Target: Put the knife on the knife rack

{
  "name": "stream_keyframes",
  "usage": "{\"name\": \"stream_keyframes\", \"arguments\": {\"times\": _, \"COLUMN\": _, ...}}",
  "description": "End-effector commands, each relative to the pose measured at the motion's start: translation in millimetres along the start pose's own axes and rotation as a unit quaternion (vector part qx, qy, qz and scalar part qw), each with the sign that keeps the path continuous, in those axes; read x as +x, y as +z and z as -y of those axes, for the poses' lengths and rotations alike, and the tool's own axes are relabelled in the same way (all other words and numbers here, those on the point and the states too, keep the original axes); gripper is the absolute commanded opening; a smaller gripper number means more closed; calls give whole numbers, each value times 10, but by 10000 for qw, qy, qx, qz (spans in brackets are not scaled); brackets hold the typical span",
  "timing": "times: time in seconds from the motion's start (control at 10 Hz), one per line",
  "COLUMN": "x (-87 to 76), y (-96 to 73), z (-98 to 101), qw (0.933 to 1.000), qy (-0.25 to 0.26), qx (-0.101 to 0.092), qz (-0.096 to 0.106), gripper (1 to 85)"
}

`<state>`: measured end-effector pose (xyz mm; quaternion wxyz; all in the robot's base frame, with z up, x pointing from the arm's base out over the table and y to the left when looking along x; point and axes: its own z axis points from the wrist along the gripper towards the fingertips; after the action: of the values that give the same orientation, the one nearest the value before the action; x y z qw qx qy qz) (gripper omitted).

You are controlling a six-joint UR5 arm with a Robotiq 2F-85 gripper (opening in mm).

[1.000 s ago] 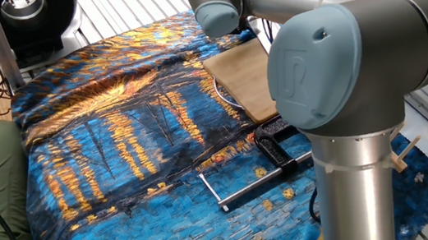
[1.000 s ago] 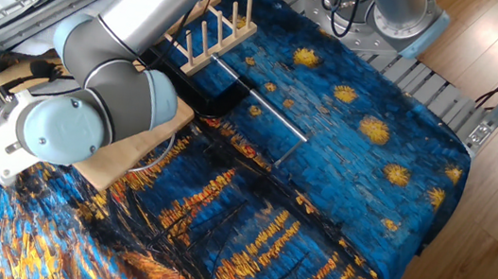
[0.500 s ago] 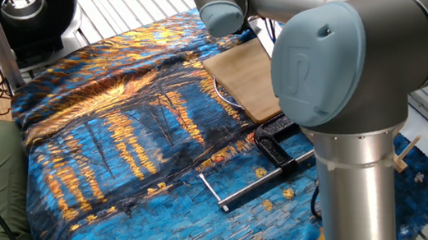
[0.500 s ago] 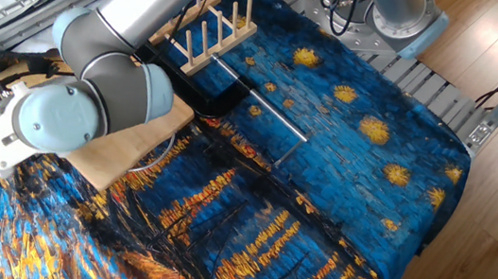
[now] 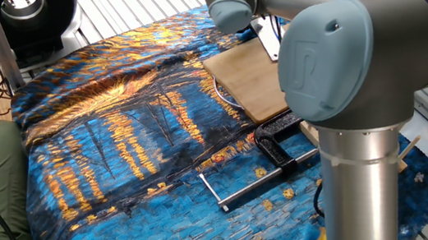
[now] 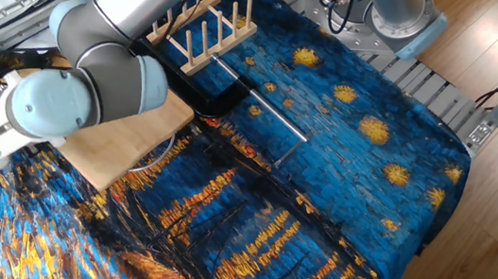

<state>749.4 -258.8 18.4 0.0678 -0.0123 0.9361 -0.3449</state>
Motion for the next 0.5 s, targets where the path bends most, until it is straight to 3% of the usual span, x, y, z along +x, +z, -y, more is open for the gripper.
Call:
{"name": "stream_keyframes", "arguments": {"times": 0.0, "x": 15, "y": 109, "z": 142, "qw": 9998, "qy": -28, "qx": -124, "qz": 123, "gripper": 417}}
{"name": "stream_keyframes", "arguments": {"times": 0.1, "x": -17, "y": 161, "z": 178, "qw": 9997, "qy": 77, "qx": -113, "qz": 223, "gripper": 310}}
{"name": "stream_keyframes", "arguments": {"times": 0.2, "x": -18, "y": 169, "z": 242, "qw": 9995, "qy": 220, "qx": -3, "qz": 220, "gripper": 240}}
{"name": "stream_keyframes", "arguments": {"times": 0.4, "x": 6, "y": 187, "z": 292, "qw": 9983, "qy": 545, "qx": 76, "qz": 183, "gripper": 13}}
